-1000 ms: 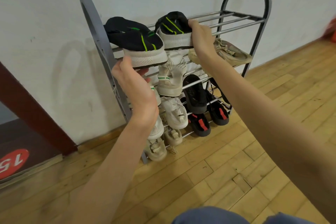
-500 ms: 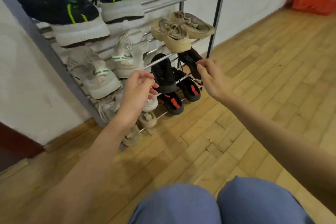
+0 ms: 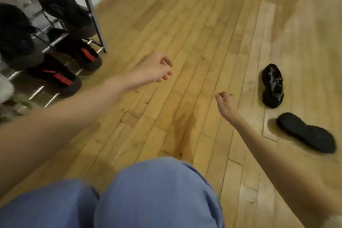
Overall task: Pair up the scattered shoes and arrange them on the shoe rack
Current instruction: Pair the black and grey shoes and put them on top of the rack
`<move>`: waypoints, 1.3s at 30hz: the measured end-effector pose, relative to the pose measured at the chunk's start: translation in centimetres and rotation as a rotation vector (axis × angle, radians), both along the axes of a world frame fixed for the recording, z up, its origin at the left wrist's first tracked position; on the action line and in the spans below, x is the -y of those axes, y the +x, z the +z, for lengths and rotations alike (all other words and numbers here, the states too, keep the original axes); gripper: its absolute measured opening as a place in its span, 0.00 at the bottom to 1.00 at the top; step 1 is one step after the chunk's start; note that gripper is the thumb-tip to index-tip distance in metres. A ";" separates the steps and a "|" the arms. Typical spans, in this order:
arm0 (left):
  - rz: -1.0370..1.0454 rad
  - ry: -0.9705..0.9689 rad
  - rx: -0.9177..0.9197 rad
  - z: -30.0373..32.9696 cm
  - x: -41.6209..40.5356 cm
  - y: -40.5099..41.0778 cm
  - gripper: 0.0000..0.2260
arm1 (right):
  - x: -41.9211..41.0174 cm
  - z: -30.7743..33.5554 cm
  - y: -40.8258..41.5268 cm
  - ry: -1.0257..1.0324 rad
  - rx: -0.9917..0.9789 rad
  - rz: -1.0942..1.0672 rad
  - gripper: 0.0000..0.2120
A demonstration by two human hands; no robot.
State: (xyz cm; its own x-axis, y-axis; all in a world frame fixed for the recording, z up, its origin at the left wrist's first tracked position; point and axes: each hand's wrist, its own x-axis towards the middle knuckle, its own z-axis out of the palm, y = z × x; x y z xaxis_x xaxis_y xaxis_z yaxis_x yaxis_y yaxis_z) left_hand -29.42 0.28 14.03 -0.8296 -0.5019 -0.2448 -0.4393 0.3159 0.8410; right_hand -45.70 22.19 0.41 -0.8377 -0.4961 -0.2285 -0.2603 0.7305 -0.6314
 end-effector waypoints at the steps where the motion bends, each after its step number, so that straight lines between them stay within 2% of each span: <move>1: -0.066 -0.012 0.009 -0.5 -1.0 -1.8 0.07 | -1.7 -0.7 -1.0 0.039 0.018 -0.046 0.19; 3: -0.185 -0.023 0.026 -1.3 -2.9 -4.7 0.08 | -4.9 -2.3 -3.2 0.110 0.054 -0.119 0.24; 6: -0.290 -0.020 0.063 -2.9 -5.5 -7.9 0.07 | -8.7 -4.7 -6.9 0.211 0.059 -0.223 0.36; 9: -0.333 -0.060 0.107 -5.1 -7.2 -9.9 0.07 | -10.1 -5.3 -10.7 0.231 -0.025 -0.289 0.33; 14: -0.350 -0.082 0.173 -8.6 -7.6 -11.3 0.08 | -10.2 -6.3 -17.6 0.301 -0.177 -0.462 0.39; 19: -0.358 -0.108 0.223 -11.8 -7.3 -11.7 0.07 | -11.3 -7.9 -21.9 0.293 -0.088 -0.538 0.36; 23: -0.340 -0.066 0.255 -13.3 -7.2 -11.8 0.06 | -12.6 -7.8 -22.7 0.297 -0.138 -0.482 0.29; 28: -0.236 0.086 0.253 -14.6 -8.7 -11.8 0.06 | -12.8 -6.8 -17.8 0.046 -0.160 -0.575 0.30; 32: -0.160 0.172 0.255 -15.9 -10.8 -11.9 0.05 | -13.4 -6.8 -7.1 -0.008 -0.174 -0.441 0.31; 36: -0.174 0.088 0.249 -17.4 -13.5 -11.9 0.07 | -14.4 -7.8 1.0 0.022 -0.189 -0.287 0.35; 39: -0.193 -0.039 0.214 -18.0 -15.3 -11.9 0.12 | -15.3 -7.7 1.8 -0.049 -0.142 -0.212 0.33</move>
State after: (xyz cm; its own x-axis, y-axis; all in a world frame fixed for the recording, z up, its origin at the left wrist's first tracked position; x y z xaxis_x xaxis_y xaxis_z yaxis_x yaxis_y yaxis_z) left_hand -41.31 15.62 -4.01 -0.8422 -0.3525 -0.4081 -0.5341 0.4407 0.7215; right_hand -43.94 37.52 -7.26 -0.9461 -0.3134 -0.0811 -0.1934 0.7479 -0.6350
